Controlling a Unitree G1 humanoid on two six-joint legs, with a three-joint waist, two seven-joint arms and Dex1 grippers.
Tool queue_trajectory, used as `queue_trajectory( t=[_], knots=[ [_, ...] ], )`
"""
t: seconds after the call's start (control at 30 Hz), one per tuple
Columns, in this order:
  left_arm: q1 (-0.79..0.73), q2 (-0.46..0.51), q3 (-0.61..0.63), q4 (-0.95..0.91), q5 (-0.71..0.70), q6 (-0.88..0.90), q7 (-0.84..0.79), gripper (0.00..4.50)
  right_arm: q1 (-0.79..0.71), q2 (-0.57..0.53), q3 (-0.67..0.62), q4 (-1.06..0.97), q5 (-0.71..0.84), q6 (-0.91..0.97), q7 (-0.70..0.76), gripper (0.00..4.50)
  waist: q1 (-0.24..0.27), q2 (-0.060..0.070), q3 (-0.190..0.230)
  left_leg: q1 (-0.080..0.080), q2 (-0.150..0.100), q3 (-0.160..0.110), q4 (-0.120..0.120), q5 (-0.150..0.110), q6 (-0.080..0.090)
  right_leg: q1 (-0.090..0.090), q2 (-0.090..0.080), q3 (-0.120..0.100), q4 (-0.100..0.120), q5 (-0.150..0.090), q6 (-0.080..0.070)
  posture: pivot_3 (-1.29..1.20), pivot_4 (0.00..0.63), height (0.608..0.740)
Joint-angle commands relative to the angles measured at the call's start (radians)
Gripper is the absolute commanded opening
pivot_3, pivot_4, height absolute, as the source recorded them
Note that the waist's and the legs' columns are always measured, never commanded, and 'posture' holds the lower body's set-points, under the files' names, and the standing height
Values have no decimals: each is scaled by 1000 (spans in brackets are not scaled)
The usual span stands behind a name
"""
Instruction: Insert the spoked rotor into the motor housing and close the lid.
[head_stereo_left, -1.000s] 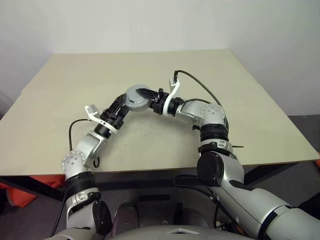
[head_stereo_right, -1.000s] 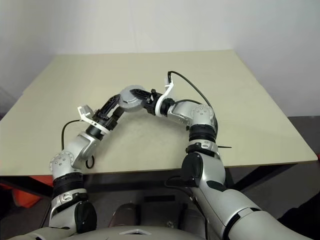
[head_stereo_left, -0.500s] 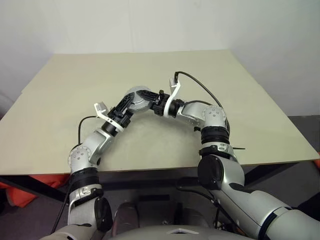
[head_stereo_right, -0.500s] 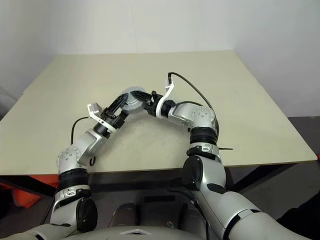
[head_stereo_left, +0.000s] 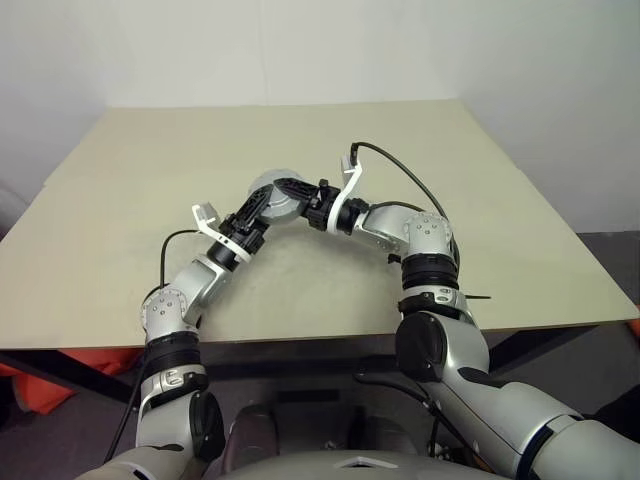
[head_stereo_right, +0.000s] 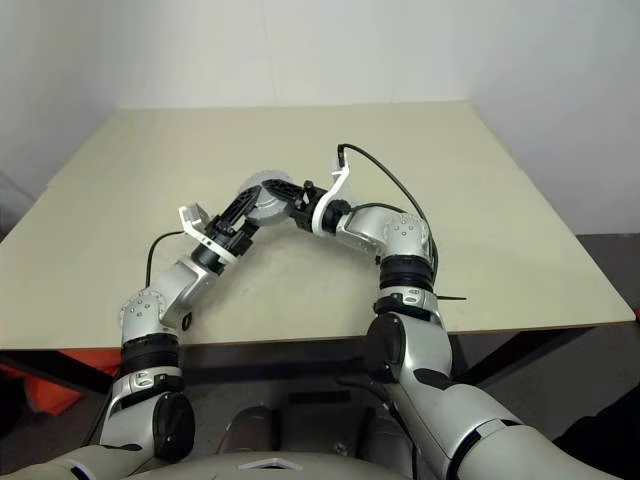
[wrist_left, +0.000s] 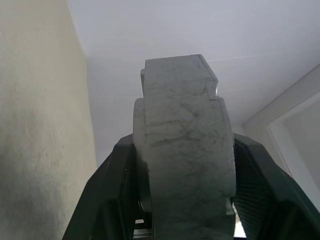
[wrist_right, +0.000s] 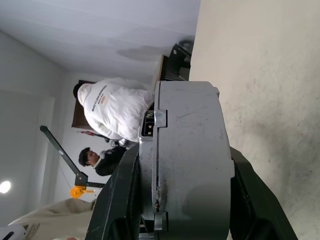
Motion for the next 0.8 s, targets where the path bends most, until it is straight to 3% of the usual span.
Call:
queue_trajectory(
  t=[0.03, 0.17, 0.3, 0.4, 0.8],
  knots=[
    [-26, 13, -14, -18, 15, -9, -14, 2142, -23, 22, 5, -40, 40, -15, 13, 2213, 0, 0, 0, 0, 0, 0, 0, 0, 0, 0, 0, 0, 0, 0, 0, 0, 0, 740],
    [-26, 15, -16, -13, 23, -12, -16, 2142, -15, 18, 26, -44, 24, -44, 41, 2213, 0, 0, 0, 0, 0, 0, 0, 0, 0, 0, 0, 0, 0, 0, 0, 0, 0, 740],
    [-27, 16, -15, -9, 35, -14, -22, 2142, -5, 12, 51, -55, 13, -66, 60, 3293, 0, 0, 0, 0, 0, 0, 1, 0, 0, 0, 0, 0, 1, 0, 0, 0, 0, 740],
    [-30, 14, -14, -7, 48, -16, -27, 2142, -2, 10, 77, -66, -21, -118, 38, 4383, 1, 0, 0, 0, 0, 0, 1, 0, 0, 0, 0, 0, 1, 0, 0, 0, 0, 740],
    [-29, 31, 46, -9, 97, -117, -36, 2142, 13, -1, 134, -37, -124, -288, 1, 4449, -1, 0, 0, 0, 1, -1, 3, 0, 0, 0, 0, 0, 3, 0, 0, 0, 0, 740]
  ],
)
